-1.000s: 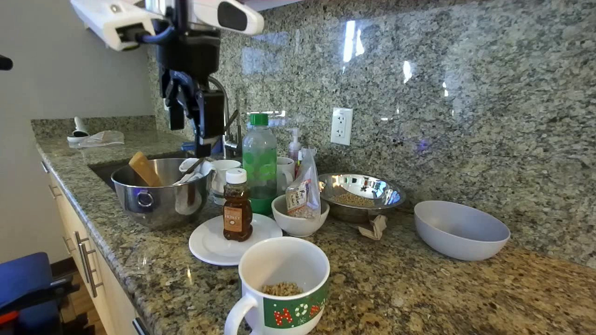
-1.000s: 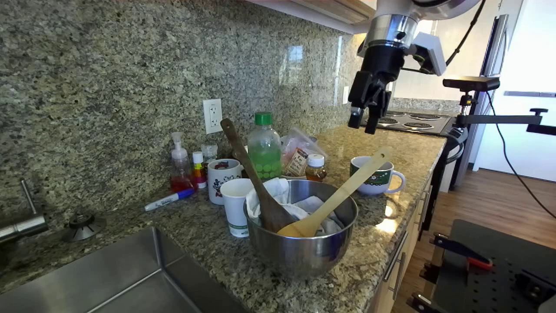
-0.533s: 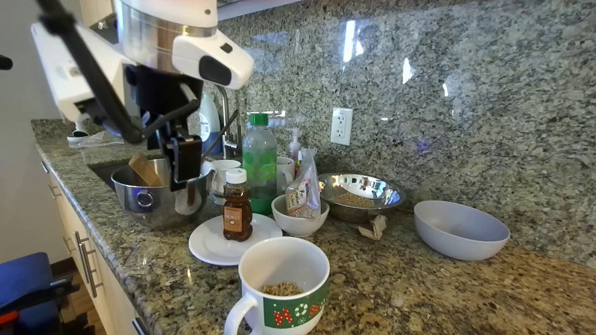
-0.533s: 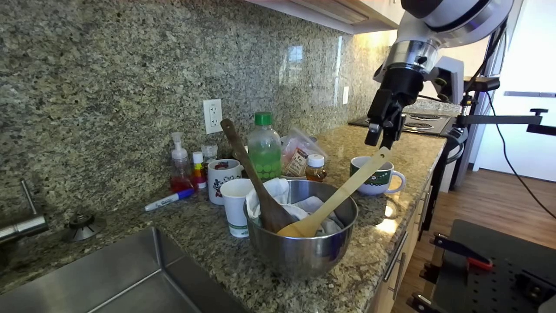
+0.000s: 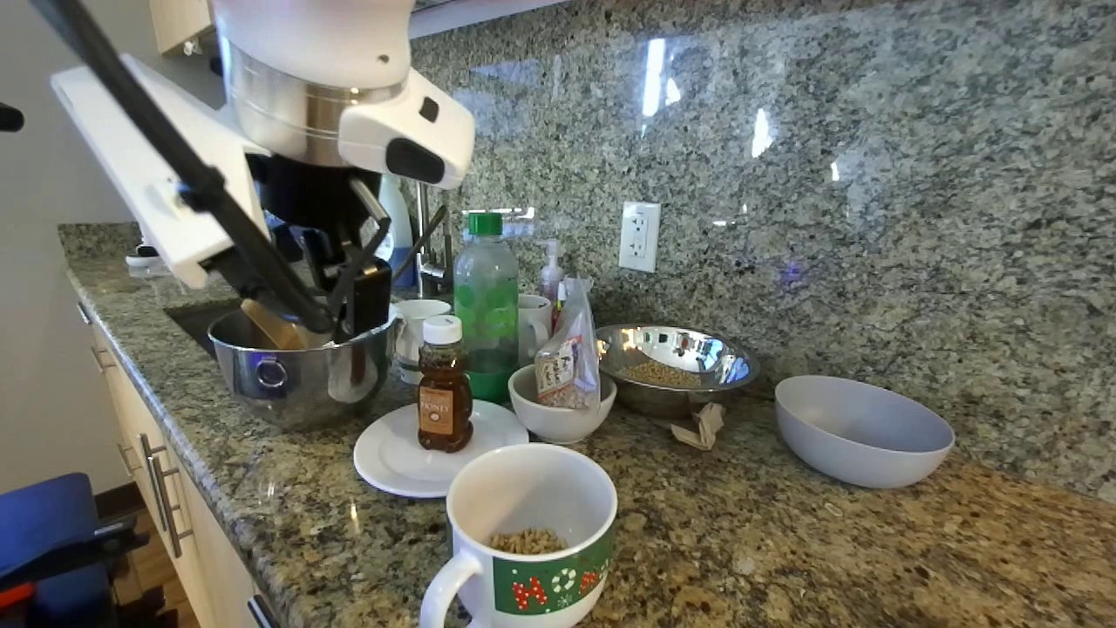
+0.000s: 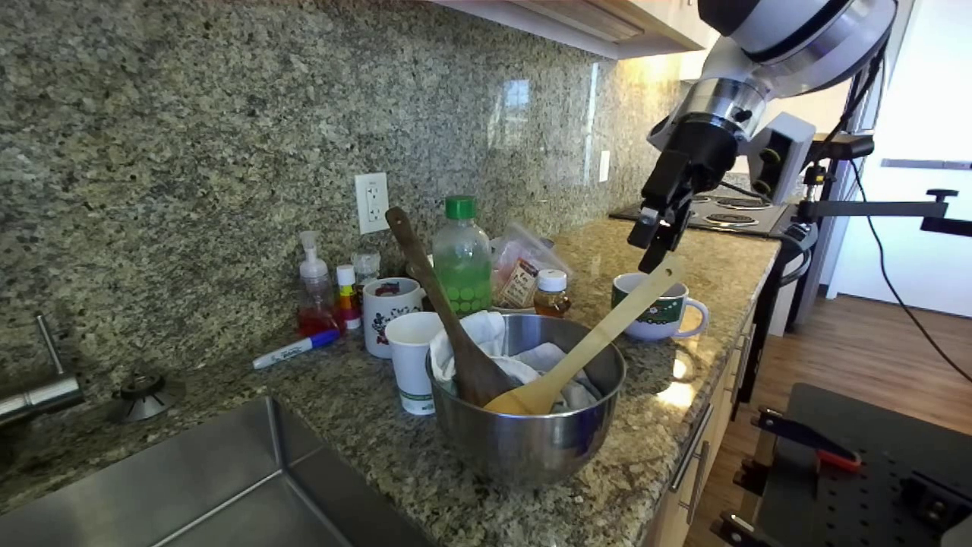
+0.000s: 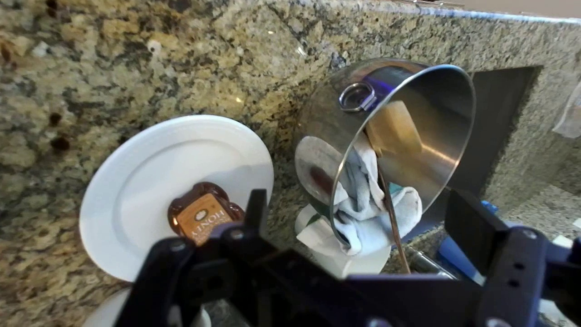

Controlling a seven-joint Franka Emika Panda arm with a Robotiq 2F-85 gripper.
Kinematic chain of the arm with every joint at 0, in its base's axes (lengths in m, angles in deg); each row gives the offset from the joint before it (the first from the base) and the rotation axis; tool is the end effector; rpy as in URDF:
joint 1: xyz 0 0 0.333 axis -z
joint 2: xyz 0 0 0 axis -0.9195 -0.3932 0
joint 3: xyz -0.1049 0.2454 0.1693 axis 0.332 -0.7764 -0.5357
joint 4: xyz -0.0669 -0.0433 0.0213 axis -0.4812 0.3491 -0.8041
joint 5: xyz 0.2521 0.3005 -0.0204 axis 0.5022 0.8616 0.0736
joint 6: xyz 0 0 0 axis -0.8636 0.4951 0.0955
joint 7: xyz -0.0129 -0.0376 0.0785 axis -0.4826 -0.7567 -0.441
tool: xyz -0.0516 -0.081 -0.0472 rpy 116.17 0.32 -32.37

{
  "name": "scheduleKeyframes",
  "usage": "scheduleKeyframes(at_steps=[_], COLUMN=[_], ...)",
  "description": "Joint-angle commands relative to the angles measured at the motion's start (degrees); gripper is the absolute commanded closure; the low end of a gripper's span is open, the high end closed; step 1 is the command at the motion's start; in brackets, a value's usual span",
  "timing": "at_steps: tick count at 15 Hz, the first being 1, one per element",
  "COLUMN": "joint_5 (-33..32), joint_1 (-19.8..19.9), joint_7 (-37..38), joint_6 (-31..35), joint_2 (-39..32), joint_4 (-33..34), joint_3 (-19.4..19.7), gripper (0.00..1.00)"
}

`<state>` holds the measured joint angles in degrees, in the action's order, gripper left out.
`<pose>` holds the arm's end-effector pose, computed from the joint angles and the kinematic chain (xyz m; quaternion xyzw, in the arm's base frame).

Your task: Pick up the wooden spoon from the silver dish, stir in the silver bowl containing contents, and put the spoon back in the silver dish.

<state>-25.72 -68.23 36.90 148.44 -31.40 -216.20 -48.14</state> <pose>0.3362 -0.1049 0.3317 -0.9477 -0.0409 -0.0977 0.3012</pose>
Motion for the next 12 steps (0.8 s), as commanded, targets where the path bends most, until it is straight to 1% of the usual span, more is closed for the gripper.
scheduleKeyframes(at_steps=[1, 7, 12], joint_5=[6.0, 11.6, 13.5], joint_1=[-0.2, 1.9, 3.6], joint_7=[-8.1, -15.6, -17.5], joint_6=[-0.9, -2.8, -3.4], joint_2=[-3.2, -7.7, -8.6], joint_4=[0.1, 0.1, 0.1], joint_3=[0.0, -2.1, -4.9], gripper=[0.0, 0.0, 0.0])
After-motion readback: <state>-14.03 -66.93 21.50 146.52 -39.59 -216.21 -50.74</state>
